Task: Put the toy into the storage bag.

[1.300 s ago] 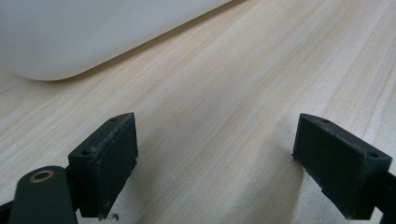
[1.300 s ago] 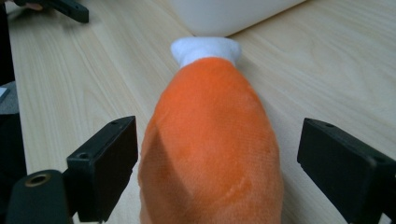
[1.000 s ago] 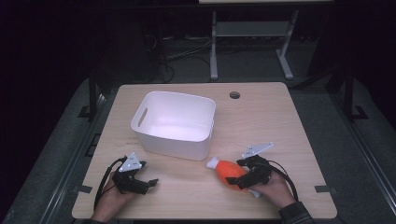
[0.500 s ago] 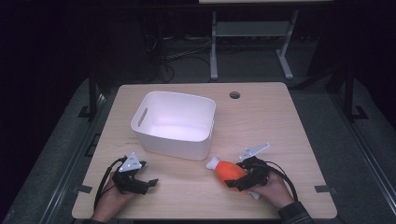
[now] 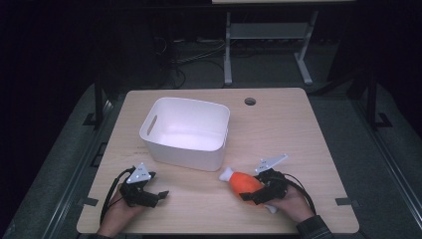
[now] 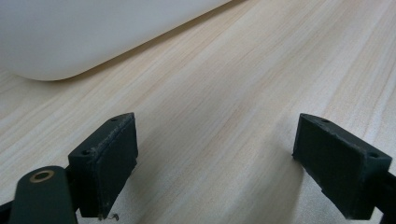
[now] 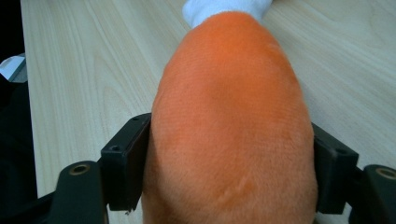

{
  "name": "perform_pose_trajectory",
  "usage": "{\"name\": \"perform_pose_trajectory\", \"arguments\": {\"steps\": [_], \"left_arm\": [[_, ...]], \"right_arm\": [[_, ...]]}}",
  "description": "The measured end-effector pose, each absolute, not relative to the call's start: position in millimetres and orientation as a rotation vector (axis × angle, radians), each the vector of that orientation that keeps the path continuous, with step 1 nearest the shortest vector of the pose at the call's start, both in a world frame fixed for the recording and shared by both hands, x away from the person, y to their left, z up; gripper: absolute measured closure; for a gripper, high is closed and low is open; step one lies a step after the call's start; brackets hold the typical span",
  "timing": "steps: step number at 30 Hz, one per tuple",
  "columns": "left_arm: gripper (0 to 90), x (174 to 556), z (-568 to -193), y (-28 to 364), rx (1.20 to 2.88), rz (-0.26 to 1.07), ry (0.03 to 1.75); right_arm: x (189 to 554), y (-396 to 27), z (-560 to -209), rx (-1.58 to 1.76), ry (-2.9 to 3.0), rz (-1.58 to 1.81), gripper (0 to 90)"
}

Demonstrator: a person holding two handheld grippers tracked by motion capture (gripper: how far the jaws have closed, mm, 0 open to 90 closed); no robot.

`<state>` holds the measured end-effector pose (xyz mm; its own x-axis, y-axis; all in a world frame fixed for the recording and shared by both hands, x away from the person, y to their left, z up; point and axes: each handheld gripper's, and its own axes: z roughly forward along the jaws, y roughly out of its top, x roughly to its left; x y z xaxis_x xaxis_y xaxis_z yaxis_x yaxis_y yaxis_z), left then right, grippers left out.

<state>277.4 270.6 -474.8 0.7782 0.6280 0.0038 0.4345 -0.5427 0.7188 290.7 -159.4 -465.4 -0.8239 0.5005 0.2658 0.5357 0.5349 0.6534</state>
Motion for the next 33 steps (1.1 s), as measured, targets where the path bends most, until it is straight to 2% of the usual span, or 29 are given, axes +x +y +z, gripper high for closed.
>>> {"name": "perform_pose_trajectory", "arguments": {"steps": [33], "left_arm": [[13.1, 277.4, -474.8, 270.5, 2.230, 0.338, 0.787]], "right_arm": [[287.0, -183.5, -445.2, -0.950, -2.756, -1.271, 27.8]]}}
